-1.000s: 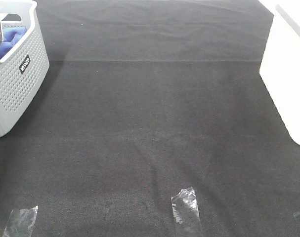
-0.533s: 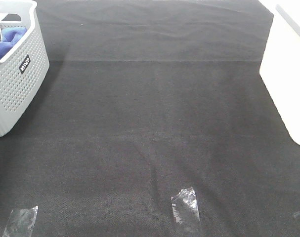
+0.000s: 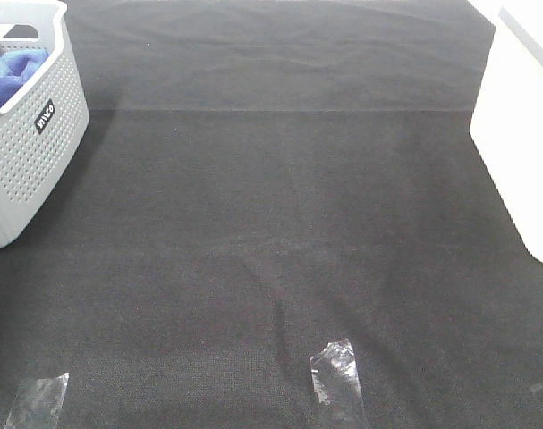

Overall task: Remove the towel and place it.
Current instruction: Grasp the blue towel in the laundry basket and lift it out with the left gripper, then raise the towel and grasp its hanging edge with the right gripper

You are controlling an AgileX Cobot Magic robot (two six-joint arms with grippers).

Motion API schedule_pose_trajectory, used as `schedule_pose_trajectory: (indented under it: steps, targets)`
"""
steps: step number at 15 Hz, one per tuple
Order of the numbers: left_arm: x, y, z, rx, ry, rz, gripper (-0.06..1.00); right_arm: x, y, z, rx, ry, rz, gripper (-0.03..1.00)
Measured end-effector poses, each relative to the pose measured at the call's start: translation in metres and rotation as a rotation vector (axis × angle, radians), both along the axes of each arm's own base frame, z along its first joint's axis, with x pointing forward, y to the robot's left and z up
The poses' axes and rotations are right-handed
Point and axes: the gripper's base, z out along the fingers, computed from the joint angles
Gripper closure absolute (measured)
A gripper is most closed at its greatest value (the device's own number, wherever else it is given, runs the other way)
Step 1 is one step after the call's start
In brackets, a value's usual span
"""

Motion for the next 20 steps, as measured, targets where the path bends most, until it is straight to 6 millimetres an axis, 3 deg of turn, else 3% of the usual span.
schedule_pose_trajectory:
  steps: [3, 5, 11, 16, 18, 20]
  targets:
    - [-0.002, 0.000, 0.005, -0.001, 0.001, 0.006, 0.94, 0.000, 0.000, 0.000, 0.000, 0.000, 0.000, 0.21]
    - [-0.008, -0.001, 0.024, -0.005, -0.024, 0.036, 0.94, 0.000, 0.000, 0.000, 0.000, 0.000, 0.000, 0.21]
    - [-0.050, -0.007, 0.143, -0.057, -0.300, 0.146, 0.94, 0.000, 0.000, 0.000, 0.000, 0.000, 0.000, 0.21]
    - [-0.080, -0.021, 0.202, -0.203, -0.492, 0.175, 0.94, 0.000, 0.000, 0.000, 0.000, 0.000, 0.000, 0.21]
    - [-0.088, -0.032, 0.217, -0.251, -0.540, 0.174, 0.94, 0.000, 0.000, 0.000, 0.000, 0.000, 0.000, 0.21]
    - [-0.100, -0.066, 0.240, -0.282, -0.601, 0.084, 0.94, 0.000, 0.000, 0.000, 0.000, 0.000, 0.000, 0.21]
